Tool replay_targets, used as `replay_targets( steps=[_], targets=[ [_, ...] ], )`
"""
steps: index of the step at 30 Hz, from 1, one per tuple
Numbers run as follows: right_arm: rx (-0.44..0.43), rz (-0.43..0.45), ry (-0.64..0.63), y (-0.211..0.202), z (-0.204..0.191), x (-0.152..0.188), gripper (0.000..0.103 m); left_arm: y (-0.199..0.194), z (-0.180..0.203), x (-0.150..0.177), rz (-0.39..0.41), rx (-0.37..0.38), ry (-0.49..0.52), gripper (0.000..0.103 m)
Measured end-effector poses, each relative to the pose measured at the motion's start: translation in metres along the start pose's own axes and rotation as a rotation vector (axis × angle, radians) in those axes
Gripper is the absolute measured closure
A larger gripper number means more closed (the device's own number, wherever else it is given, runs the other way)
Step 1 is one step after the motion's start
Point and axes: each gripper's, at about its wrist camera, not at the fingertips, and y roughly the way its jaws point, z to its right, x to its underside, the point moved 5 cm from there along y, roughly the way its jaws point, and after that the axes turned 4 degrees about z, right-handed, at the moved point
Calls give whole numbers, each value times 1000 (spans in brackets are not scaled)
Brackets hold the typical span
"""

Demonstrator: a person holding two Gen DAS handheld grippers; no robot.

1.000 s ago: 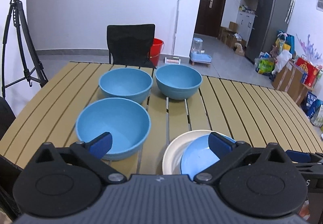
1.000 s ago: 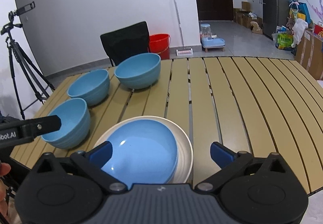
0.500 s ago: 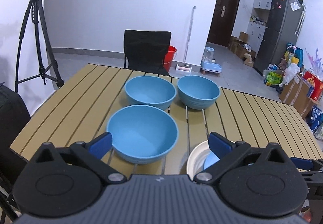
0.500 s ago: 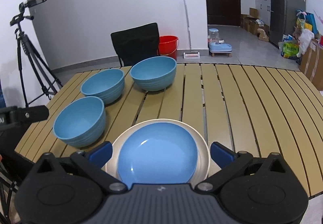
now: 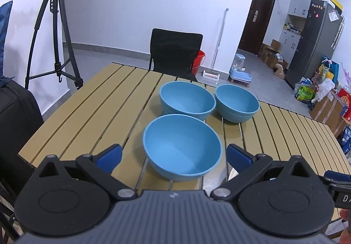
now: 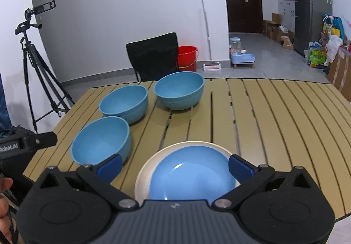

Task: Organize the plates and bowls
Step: 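Move both tools over to a light-blue bowl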

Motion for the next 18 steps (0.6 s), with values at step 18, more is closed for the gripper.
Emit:
replay_targets(
  steps=[18],
  targets=[
    [-11,-109,-15,74,-49,-18,0,57,-44,-8,-108,-42,-35,0]
  ],
)
